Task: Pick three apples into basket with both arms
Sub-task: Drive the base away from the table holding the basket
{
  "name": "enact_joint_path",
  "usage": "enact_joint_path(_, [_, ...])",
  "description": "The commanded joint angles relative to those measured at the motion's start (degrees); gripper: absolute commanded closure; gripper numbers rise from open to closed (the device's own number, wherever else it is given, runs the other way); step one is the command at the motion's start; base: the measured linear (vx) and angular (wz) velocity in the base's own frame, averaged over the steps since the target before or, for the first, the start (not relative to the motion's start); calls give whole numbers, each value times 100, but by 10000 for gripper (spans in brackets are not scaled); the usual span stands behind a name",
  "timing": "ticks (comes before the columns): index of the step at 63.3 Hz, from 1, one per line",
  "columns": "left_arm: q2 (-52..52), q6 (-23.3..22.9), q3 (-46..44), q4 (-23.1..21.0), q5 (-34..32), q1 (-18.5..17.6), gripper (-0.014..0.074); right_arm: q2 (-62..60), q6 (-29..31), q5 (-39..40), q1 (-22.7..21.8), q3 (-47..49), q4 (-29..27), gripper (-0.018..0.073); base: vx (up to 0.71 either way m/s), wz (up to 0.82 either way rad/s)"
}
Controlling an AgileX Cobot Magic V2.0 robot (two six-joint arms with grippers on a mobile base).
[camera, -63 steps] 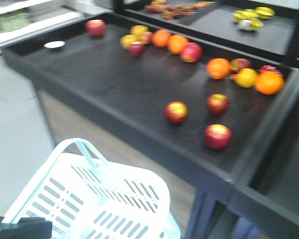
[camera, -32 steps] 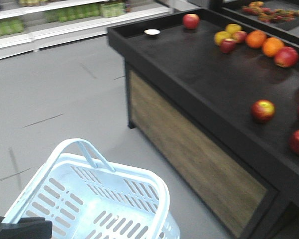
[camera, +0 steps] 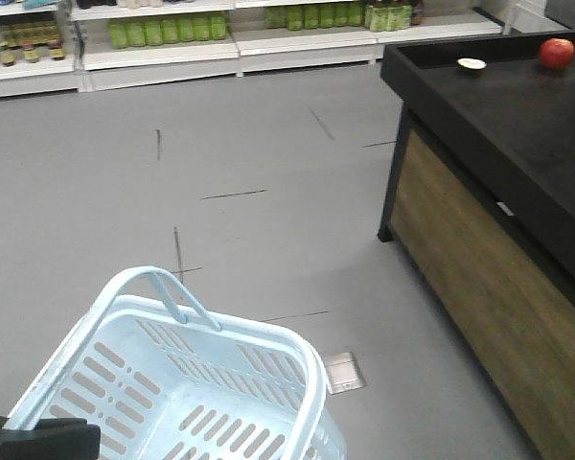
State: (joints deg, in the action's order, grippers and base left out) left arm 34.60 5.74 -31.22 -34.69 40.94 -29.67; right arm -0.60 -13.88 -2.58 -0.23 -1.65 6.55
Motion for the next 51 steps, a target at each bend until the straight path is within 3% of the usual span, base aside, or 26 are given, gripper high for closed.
enact_joint_path(1, [-10,2,-196,-228,-377,-16,603,-65,30,422,-30,-75,61,561,-15,60])
enact_joint_path(51, [-10,2,-196,-228,-377,-16,603,-65,30,422,-30,-75,61,561,-10,42])
